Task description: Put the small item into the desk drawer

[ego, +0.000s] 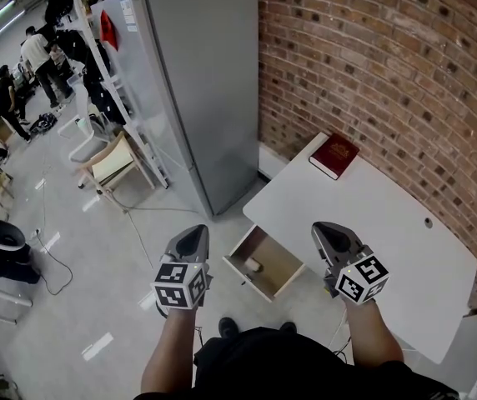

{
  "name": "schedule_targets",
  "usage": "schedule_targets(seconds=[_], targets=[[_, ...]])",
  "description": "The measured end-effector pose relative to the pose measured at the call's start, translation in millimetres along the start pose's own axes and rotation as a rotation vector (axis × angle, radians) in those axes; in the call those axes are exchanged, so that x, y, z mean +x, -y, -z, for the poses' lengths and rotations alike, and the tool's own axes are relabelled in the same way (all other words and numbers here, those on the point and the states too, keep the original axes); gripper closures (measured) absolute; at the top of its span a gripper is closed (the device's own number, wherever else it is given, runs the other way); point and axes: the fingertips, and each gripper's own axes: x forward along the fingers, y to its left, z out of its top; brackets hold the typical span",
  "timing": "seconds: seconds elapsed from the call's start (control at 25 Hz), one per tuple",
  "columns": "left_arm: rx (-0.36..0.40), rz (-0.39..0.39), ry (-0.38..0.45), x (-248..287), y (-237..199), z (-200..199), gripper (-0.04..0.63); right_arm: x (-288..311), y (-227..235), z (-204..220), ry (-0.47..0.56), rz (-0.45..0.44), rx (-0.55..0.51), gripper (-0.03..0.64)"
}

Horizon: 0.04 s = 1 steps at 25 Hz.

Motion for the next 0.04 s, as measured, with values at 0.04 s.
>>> schedule_targets(seconds=[0.04], targets=[[0.002, 0.002, 0.004, -0.5, 0.8, -2.0, 0.583, -0.3, -1.2, -1.6, 0.004, -0.001, -0.003, 0.604]])
